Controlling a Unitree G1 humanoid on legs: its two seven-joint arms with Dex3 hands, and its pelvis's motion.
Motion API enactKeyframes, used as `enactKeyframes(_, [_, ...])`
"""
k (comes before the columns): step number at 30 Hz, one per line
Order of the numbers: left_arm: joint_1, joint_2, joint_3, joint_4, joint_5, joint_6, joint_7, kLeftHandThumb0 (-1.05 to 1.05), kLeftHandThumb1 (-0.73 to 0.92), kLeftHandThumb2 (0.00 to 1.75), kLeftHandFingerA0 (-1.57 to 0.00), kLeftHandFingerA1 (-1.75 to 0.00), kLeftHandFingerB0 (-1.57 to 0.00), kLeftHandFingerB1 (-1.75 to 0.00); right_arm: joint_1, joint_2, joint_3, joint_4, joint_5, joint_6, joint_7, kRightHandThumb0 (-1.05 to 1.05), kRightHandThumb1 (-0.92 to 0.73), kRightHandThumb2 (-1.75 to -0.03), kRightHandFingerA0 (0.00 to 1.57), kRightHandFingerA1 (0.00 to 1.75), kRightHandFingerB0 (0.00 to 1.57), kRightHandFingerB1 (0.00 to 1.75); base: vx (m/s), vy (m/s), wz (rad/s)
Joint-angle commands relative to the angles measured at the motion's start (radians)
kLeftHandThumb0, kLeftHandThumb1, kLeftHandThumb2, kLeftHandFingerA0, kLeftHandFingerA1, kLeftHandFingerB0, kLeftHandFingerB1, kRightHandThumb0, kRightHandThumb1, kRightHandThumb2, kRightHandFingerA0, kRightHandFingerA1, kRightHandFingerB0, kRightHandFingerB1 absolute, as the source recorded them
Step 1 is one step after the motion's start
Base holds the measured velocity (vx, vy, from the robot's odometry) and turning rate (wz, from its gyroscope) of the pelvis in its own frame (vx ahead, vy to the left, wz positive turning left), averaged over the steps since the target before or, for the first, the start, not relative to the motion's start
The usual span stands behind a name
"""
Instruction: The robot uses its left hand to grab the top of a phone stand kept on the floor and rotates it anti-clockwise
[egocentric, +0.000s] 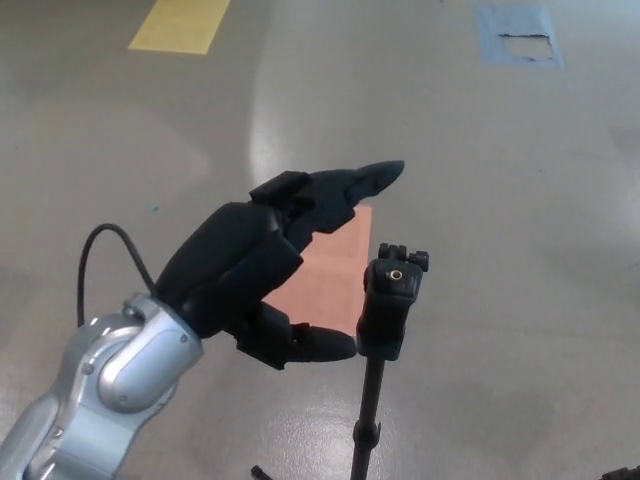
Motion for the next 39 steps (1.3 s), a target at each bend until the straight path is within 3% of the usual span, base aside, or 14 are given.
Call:
enactKeyframes(1, [-0.015,-0.006,-0.018,0.002,0.066,0.029,-0.003,-0.46,0.33,0.69,-0.01,-0.14,0.00,-0.18,-0.005,-0.016,0.006,0.002,-0.012,-0.008,0.004,-0.49,-0.81,-0.64,0.52,0.47,0.33,0.33,0.00,0.000,0.00])
enactKeyframes(13, [-0.016,-0.042,-0.051,0.048,0.091,0.002,0.011,-0.46,0.32,0.70,-0.01,-0.23,0.00,-0.21,-0.011,-0.019,0.010,-0.002,-0.014,-0.002,0.010,-0.49,-0.82,-0.65,0.53,0.47,0.34,0.33,0.00,0.000,0.00])
enactKeyframes(14, [-0.019,-0.045,-0.056,0.054,0.097,-0.001,0.013,-0.49,0.39,0.54,0.00,-0.25,0.00,-0.23,-0.014,-0.018,0.011,-0.003,-0.015,0.001,0.009,-0.48,-0.82,-0.64,0.53,0.47,0.34,0.33,0.00,0.000,0.00])
enactKeyframes(15, [-0.020,-0.046,-0.057,0.056,0.099,-0.002,0.014,-0.49,0.39,0.54,0.00,-0.25,0.00,-0.23,-0.015,-0.017,0.012,-0.003,-0.016,0.002,0.009,-0.48,-0.82,-0.64,0.53,0.47,0.34,0.33,0.00,0.000,0.00])
enactKeyframes(16, [-0.019,-0.051,-0.061,0.058,0.102,0.000,0.012,-0.46,0.32,0.71,0.00,-0.21,0.00,-0.24,-0.018,-0.015,0.010,-0.001,-0.013,0.010,0.012,-0.49,-0.81,-0.64,0.52,0.45,0.34,0.33,0.00,0.000,0.00])
enactKeyframes(30, [-0.022,-0.072,-0.071,0.096,0.129,-0.026,0.042,-0.56,0.37,0.66,-0.10,-0.18,-0.11,-0.26,-0.019,-0.014,-0.002,0.001,-0.002,0.003,0.025,-0.49,-0.79,-0.64,0.51,0.47,0.34,0.33,0.00,0.000,0.00])
enactKeyframes(39, [-0.048,-0.078,-0.065,0.165,0.136,-0.089,0.105,-0.55,0.36,0.64,-0.05,-0.32,-0.10,-0.36,-0.018,-0.013,0.005,0.000,-0.010,-0.008,0.018,-0.49,-0.80,-0.64,0.51,0.47,0.34,0.33,0.00,0.000,0.00])
